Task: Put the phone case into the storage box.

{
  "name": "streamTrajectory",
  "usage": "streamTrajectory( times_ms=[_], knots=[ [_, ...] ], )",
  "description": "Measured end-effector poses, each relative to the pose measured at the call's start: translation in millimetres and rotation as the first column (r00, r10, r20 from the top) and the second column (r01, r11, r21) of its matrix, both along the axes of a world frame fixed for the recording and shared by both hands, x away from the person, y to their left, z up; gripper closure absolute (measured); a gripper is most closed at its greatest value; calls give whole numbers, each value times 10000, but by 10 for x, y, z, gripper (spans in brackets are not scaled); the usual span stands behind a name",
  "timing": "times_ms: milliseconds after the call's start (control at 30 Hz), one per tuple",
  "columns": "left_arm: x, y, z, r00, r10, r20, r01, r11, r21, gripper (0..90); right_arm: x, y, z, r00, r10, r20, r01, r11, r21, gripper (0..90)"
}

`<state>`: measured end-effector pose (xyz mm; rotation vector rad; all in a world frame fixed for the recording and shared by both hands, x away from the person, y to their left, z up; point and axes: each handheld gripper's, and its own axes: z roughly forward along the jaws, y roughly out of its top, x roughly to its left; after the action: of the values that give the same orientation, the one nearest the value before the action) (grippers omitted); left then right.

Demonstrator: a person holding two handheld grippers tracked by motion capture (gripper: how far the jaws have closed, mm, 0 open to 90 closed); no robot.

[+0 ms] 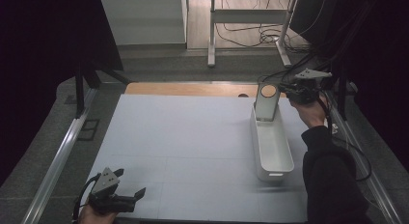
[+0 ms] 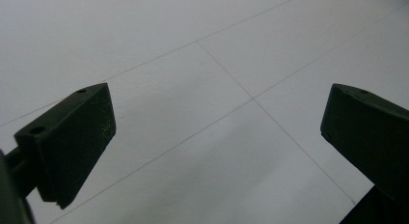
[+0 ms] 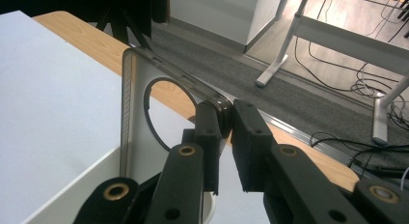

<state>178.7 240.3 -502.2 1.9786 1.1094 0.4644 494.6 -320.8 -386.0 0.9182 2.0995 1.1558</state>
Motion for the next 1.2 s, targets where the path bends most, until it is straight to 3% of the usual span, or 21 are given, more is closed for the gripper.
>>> streamTrajectory(
  times_ms=[667,1200],
  knots=[
    [0,-2,0,10000,21,-17,-21,10000,19,0,39,-10,-197,10000,76,-4,-76,9999,-87,803],
    [2,-5,-1,10000,18,-35,-18,10000,38,0,73,-21,-233,9999,-159,-35,159,9999,-9,765]
  ],
)
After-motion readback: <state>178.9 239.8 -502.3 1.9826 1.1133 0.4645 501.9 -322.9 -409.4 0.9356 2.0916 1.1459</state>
